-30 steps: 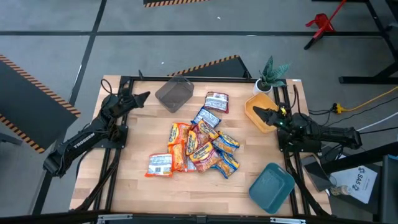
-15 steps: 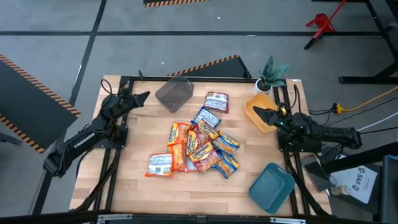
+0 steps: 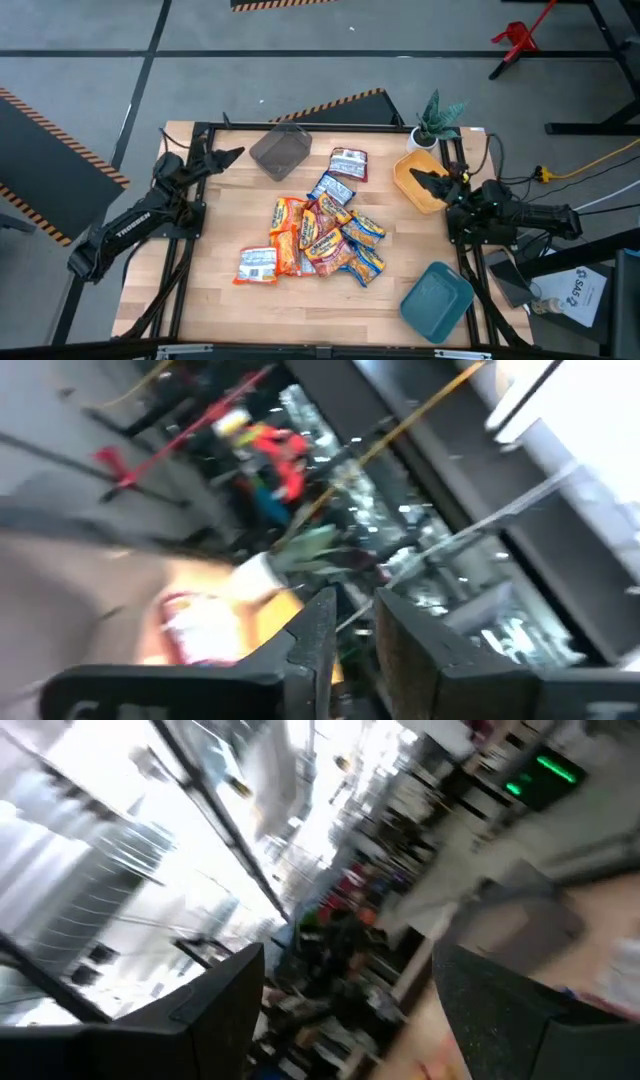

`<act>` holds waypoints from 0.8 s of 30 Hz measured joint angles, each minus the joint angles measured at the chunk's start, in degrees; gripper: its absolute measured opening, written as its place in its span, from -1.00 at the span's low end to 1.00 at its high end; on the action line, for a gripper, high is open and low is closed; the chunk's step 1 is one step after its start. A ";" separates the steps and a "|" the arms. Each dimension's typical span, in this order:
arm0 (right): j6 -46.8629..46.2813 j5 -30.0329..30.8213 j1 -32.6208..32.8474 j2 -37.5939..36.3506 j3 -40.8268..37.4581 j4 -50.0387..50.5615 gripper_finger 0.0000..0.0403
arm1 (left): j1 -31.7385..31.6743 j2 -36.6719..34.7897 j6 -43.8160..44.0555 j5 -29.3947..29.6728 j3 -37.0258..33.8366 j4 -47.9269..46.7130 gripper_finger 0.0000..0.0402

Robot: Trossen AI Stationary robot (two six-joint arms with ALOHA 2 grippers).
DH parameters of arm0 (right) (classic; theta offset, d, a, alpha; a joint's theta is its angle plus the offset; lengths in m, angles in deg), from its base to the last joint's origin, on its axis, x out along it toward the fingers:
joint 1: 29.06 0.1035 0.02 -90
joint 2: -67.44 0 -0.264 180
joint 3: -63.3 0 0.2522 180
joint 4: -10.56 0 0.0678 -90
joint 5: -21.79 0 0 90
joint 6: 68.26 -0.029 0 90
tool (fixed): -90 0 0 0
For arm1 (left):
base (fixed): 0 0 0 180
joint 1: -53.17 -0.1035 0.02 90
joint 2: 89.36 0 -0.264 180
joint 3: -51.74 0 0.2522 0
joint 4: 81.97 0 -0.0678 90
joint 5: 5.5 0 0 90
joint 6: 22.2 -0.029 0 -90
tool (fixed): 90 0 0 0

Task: Sort Maruchan noodles
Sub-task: Put the red noodle pack into the blue bin

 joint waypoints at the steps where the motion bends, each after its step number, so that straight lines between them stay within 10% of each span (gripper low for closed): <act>1: 0.50 -0.05 0.00 -0.01 0.33 -0.45 0.37 | 0.83 0.00 -0.10 0.96 1.67 0.06 -0.61; 10: 9.98 -0.67 0.00 5.12 12.18 1.93 0.37 | 8.45 0.95 -14.19 3.81 19.78 -1.59 -0.36; 24: 25.18 -13.43 0.03 41.71 42.33 32.32 0.37 | 20.76 17.44 -31.76 -7.37 44.76 -44.07 -0.08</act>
